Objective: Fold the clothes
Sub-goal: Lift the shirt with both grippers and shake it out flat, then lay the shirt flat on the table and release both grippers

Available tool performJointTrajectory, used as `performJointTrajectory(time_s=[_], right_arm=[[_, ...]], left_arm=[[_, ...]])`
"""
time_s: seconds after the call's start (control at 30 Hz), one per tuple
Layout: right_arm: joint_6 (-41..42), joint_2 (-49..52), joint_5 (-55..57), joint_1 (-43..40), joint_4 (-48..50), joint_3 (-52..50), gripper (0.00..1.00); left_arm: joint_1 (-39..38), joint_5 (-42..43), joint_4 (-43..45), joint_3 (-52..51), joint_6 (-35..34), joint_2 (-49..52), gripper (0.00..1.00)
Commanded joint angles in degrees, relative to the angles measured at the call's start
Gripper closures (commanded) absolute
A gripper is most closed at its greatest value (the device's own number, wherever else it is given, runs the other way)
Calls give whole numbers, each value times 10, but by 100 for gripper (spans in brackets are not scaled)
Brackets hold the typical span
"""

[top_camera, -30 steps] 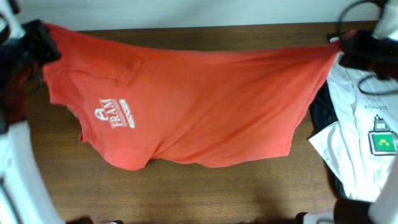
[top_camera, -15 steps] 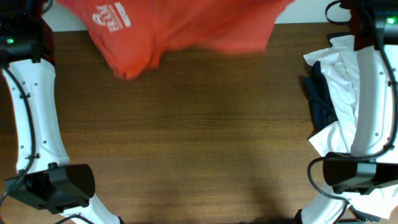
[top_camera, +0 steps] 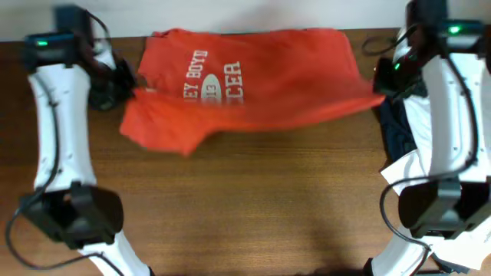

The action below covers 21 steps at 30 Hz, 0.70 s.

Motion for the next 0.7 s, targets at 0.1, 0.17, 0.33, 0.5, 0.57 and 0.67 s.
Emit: performJointTrajectory(time_s=[0.1,0.17,0.33,0.5,0.57,0.67], right_arm=[[-5,1,14,-1,-5,-248,96],[1,0,14,-2,-4,-323,96],[24,-12,14,-2,18,-413,96],[56,-76,15,-2,27,-460,96],[83,-126,16,-3,39,-490,96],[106,-194,27,-5,39,-511,96]], left_arm=[[-6,-3,-24,-247,70,10,100],[0,-29,-25,-294,71,9,100],[21,-72,-24,-356,76,-40,100],[81,-65,11,-453,63,-183,100],[124,-64,20,-490,48,-271,100],[183,-23,24,-498,40,-363,100]])
